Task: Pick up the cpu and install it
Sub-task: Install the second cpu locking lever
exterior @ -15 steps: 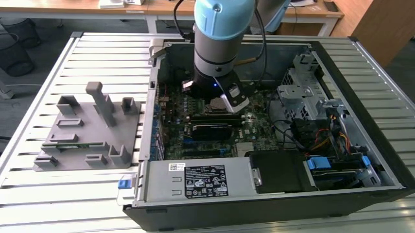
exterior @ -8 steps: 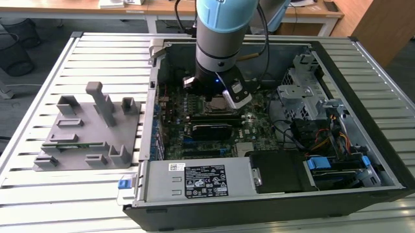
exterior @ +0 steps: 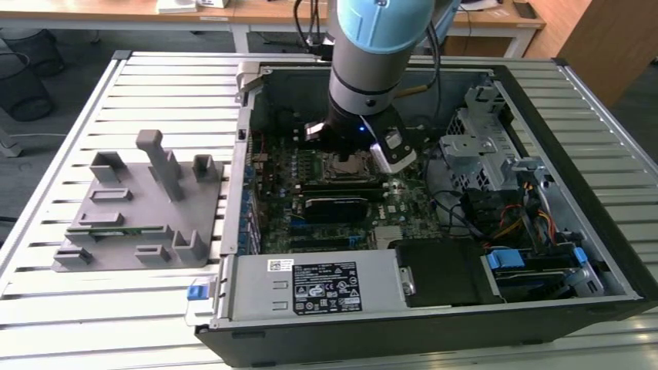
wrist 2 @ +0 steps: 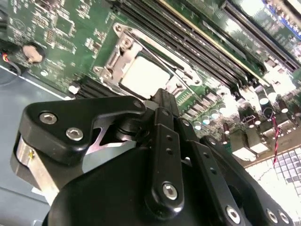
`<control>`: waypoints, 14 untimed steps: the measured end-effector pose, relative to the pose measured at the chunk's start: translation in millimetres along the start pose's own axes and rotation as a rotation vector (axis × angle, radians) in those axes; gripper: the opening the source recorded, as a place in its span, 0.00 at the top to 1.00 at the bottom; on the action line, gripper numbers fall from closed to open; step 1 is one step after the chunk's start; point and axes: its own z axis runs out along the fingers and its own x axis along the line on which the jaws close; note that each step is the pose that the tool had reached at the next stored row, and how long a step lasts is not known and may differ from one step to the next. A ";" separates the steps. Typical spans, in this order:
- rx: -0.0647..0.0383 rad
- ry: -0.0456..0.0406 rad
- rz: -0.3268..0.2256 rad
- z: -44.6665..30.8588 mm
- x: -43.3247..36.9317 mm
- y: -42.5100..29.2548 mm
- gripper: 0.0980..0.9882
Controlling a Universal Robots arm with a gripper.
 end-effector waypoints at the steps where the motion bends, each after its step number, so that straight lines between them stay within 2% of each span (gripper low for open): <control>1: 0.000 0.0014 0.001 -0.3 -1.4 -0.8 0.99; 4: 0.000 0.0052 0.003 -1.6 -3.2 -5.0 0.99; 14: 0.000 0.0041 0.007 -7.4 -1.6 -26.5 0.99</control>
